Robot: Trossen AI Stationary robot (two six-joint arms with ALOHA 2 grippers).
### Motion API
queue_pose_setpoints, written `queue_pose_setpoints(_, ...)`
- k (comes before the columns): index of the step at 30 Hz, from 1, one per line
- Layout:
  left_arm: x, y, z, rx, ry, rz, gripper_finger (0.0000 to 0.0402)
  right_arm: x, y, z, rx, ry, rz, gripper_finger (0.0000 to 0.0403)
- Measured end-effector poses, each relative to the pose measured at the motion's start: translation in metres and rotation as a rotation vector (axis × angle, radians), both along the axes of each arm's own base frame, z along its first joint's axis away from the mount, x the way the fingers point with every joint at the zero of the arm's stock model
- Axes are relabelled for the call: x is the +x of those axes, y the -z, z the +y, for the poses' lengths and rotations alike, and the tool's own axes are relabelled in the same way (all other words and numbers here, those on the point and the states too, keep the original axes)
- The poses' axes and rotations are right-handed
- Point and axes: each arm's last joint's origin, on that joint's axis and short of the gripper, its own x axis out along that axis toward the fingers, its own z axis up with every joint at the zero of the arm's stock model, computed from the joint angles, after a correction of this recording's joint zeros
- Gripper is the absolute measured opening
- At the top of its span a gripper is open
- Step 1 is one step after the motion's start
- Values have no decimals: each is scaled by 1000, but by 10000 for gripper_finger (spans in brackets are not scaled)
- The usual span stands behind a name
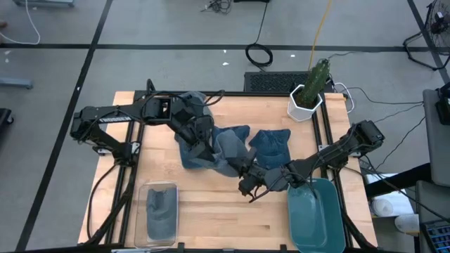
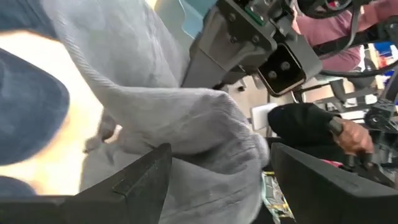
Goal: Pick & Place hat
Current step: Put the right gray cap into the transparent bin
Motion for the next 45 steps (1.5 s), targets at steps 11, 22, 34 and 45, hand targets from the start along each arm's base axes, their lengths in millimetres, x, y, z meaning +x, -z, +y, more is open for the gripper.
queue_pose_setpoints(11, 1, 0, 3, 136, -23, -43, 280, 0, 0, -1, 2, 2, 0, 0)
queue_pose_setpoints(22, 3, -2, -3, 80, 10, -61, 188, 0, 0, 0, 3, 2, -1, 0)
queue_pose_setpoints(34, 2, -3, -14, 90, 144, -109, 107, 0, 0, -1, 2, 3, 2, 0)
queue_pose_setpoints(45, 1, -1, -21, 93, 107, -68, 235, 0, 0, -1, 2, 4, 0, 0)
